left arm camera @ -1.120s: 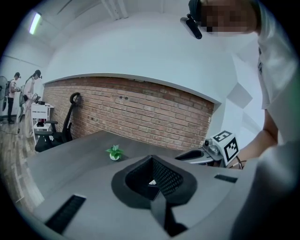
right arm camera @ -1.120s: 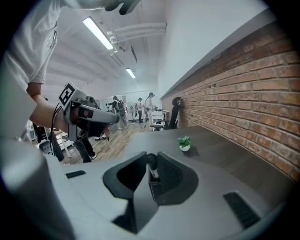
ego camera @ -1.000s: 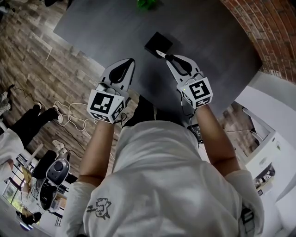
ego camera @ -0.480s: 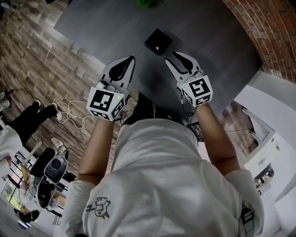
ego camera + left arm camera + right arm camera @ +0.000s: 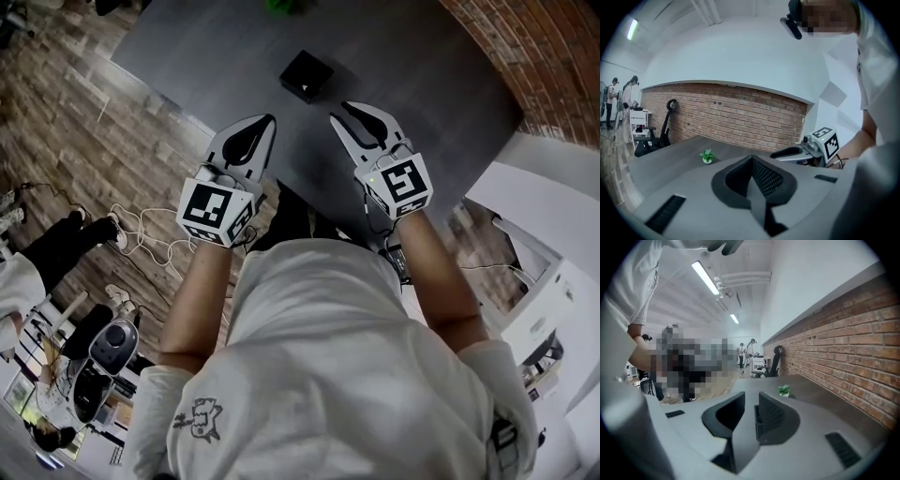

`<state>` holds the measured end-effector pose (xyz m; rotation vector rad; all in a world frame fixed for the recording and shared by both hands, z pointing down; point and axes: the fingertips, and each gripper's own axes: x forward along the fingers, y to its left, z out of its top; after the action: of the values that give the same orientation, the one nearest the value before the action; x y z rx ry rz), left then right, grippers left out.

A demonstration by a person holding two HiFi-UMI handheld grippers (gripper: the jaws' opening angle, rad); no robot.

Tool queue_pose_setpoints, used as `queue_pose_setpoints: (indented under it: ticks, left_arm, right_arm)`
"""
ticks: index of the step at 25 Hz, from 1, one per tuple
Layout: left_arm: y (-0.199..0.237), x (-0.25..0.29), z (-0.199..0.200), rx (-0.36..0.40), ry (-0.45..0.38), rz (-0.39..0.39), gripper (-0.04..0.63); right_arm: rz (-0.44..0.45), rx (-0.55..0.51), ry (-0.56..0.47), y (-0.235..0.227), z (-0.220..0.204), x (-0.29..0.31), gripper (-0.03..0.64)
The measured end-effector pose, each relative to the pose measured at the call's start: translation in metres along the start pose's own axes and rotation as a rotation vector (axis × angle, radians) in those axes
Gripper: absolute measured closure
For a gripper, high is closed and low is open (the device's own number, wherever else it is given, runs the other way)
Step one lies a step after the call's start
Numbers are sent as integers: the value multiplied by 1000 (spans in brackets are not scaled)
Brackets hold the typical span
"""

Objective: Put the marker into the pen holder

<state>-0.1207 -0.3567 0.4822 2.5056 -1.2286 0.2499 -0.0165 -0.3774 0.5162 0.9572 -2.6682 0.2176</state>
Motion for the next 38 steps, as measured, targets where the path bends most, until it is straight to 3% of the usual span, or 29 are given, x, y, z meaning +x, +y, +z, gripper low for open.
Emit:
queue_pose_setpoints:
  ticks: [13, 18, 28, 38]
  left_arm:
    - [-87, -29, 39, 83, -104, 2, 584]
    - [-123, -43, 45, 108, -137, 7, 584]
    - [-196, -71, 46, 159, -189, 20, 584]
    - [-232, -105, 39, 182, -183, 32, 584]
  right_arm:
    - [16, -82, -146, 27, 59, -91, 608]
    - [67, -130, -169, 50, 71, -128, 611]
    - [57, -138, -237, 68, 74, -202, 612]
    - [85, -139, -289, 96, 86, -244, 612]
